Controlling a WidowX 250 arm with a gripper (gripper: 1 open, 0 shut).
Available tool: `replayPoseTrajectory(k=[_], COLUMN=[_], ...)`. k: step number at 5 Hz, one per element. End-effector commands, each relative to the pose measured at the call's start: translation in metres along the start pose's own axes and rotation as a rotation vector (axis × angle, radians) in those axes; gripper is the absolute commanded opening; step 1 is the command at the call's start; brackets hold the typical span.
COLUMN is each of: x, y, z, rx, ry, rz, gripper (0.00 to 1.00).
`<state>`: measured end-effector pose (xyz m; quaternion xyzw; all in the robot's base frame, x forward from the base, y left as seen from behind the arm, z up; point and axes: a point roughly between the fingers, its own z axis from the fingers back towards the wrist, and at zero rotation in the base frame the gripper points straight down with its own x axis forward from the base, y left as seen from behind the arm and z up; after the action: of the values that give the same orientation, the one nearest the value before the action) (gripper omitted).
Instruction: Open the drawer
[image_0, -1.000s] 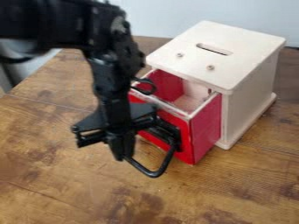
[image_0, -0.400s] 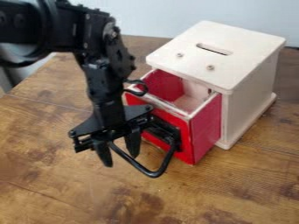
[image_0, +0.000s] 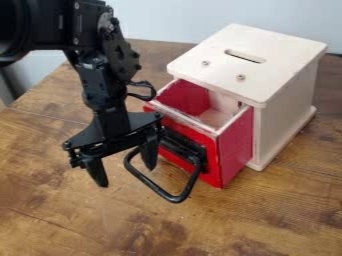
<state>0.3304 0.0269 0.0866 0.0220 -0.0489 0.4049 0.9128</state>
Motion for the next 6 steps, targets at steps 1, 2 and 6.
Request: replayPoseTrajectory(k=[1, 2, 6], x=[0.004, 0.005, 0.020], y=[0.001, 0.004, -0.003], z=[0.036, 0.042, 0.102], rx=[-0.047, -0.067, -0.057], ry=[-0.068, -0.060, -0.042], rz=[0.037, 0.072, -0.197], gripper=[1.00, 1.00, 1.00])
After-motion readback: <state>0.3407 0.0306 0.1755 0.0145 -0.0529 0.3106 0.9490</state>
